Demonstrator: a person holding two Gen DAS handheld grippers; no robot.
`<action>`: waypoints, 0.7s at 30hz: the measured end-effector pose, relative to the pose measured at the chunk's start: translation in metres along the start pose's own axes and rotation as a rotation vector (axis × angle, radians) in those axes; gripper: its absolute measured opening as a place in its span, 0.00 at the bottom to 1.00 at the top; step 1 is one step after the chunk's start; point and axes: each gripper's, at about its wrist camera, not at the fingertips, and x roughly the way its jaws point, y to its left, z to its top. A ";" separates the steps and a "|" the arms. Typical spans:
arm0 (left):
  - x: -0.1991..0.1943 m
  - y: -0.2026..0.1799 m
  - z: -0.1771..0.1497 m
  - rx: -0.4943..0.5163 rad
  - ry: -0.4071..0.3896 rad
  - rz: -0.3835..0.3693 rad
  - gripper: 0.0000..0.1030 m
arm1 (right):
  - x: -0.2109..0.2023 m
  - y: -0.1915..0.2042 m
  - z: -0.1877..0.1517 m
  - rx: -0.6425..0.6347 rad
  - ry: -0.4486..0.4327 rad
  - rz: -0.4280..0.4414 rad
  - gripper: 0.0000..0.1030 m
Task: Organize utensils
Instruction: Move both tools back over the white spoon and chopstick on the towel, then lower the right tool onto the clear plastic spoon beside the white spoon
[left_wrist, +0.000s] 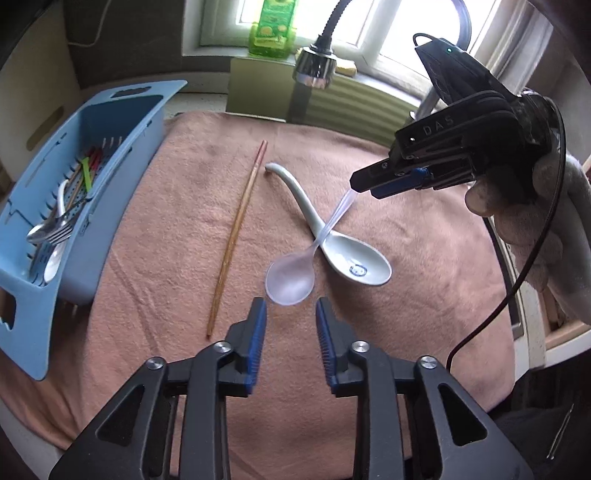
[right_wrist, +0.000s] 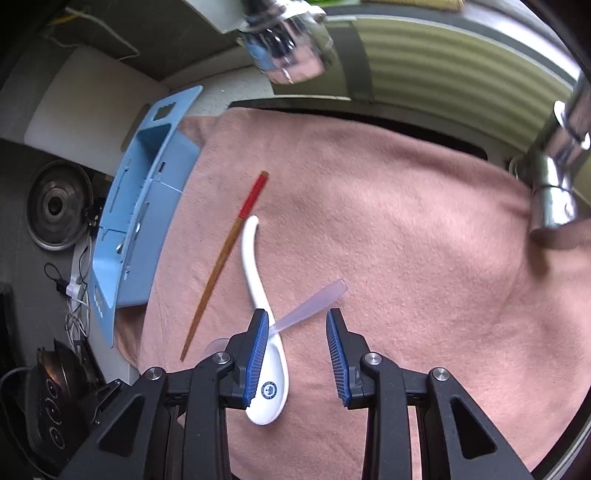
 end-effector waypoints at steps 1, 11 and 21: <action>0.001 0.000 0.000 0.005 0.006 -0.004 0.26 | 0.003 -0.003 0.000 0.013 0.005 0.008 0.28; 0.010 0.004 0.003 0.020 0.047 -0.007 0.26 | 0.026 -0.009 0.005 0.099 0.022 0.026 0.28; 0.005 0.013 0.006 0.001 0.040 -0.010 0.26 | 0.034 -0.015 0.008 0.186 -0.008 0.048 0.13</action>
